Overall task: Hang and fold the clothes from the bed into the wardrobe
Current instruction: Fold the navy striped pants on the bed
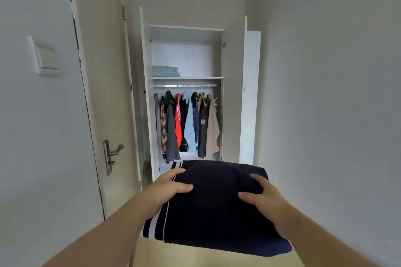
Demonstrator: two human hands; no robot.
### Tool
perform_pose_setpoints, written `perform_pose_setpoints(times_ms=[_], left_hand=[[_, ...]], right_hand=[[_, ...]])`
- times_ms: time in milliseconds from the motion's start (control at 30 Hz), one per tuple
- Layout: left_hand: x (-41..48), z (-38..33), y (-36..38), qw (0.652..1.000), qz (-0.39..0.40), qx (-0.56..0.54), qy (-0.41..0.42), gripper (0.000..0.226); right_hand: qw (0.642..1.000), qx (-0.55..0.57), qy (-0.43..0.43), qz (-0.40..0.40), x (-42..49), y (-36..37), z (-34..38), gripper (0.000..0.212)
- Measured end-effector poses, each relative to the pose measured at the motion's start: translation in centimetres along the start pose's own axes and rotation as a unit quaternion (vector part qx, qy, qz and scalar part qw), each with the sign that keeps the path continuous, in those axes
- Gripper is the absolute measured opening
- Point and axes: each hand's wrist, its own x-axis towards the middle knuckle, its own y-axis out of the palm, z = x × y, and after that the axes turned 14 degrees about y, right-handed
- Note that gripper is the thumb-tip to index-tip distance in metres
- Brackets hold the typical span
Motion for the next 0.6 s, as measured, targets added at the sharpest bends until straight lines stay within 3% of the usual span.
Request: perform_pose_setpoints(times_ms=[600], left_hand=[[30.4,-0.3,-5.8,0.995,-0.087,-0.02,0.033,0.046]], right_hand=[[0.995,-0.007,-0.065,0.069,31.2,3.1,14.6,0.059]])
